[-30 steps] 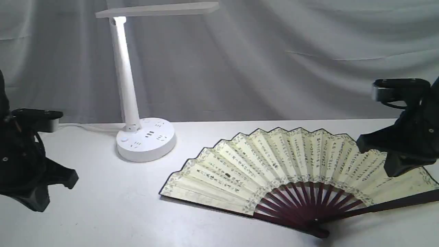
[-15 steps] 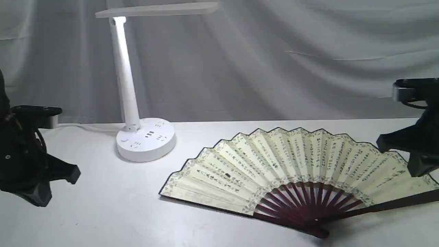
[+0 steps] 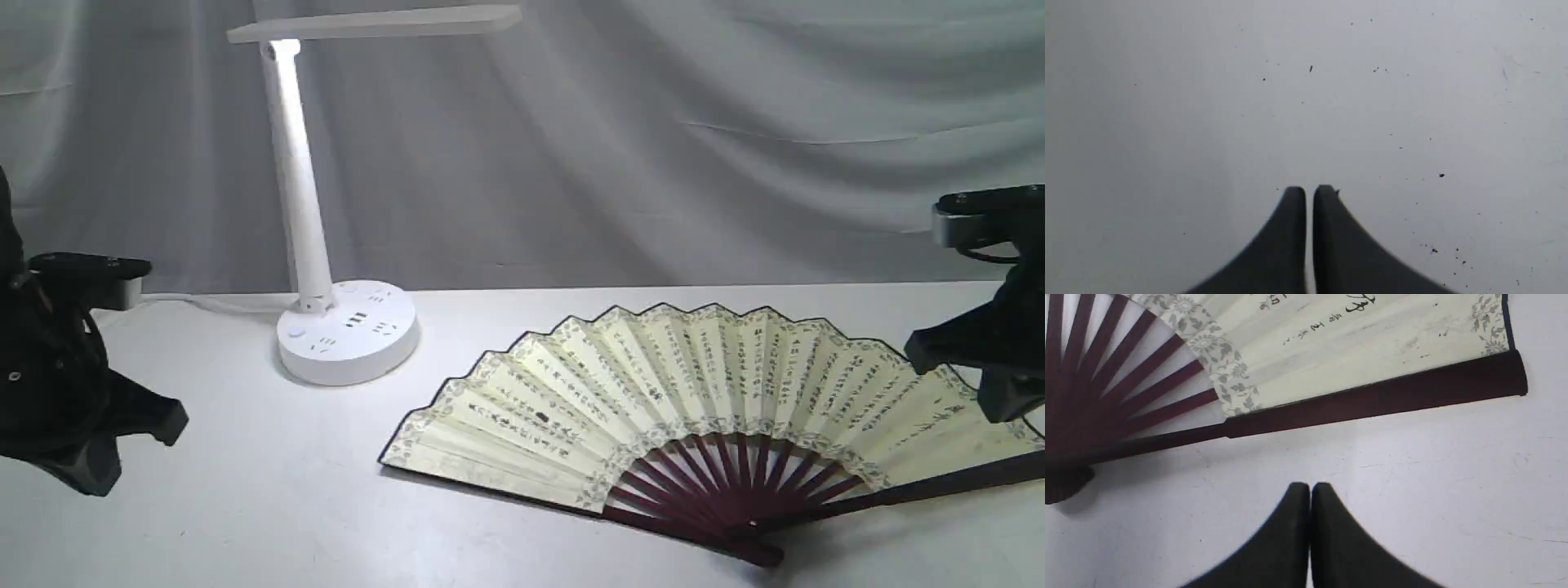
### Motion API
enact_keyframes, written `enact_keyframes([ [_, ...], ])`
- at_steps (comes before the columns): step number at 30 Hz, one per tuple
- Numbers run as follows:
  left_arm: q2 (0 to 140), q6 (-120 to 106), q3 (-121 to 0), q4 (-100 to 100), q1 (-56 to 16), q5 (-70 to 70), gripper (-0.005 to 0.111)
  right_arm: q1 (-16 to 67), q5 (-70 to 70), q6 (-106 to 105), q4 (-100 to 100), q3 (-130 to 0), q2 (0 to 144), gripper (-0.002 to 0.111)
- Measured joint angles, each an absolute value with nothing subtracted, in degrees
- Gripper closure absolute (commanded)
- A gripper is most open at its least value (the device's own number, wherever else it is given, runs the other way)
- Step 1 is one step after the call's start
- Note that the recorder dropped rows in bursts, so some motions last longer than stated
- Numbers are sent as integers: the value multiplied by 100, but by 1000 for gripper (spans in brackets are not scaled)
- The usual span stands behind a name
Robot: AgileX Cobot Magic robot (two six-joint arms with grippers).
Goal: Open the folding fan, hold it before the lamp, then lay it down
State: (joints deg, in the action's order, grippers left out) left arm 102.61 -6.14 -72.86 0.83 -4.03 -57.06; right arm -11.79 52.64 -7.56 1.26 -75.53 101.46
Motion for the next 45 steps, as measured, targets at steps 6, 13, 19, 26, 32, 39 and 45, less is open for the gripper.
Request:
enact_keyframes([
  [6, 10235, -614, -7286, 83, -403, -5706, 107, -1179, 5272, -766, 128, -7553, 10146, 108],
  [13, 9993, -614, -7278, 298, 34, -5761, 107, -1179, 5272, -771, 76, -7553, 10156, 108],
  [19, 9811, -689, -7278, 309, 287, -5865, 107, -1179, 5286, -821, 49, -7553, 10156, 108],
  [26, 9498, -767, -7278, 173, 292, -5865, 107, -1179, 5391, -842, 49, -7553, 10169, 108],
  [32, 9451, -724, -7278, -66, 292, -5865, 107, -1179, 5425, -842, 49, -7553, 10093, 108],
  [39, 9269, -701, -7278, -79, 292, -5845, 107, -1179, 5438, -853, 49, -7553, 9837, 108],
  [45, 8813, -701, -7217, -79, 292, -5683, 107, -1179, 5440, -862, 49, -7553, 9625, 108],
])
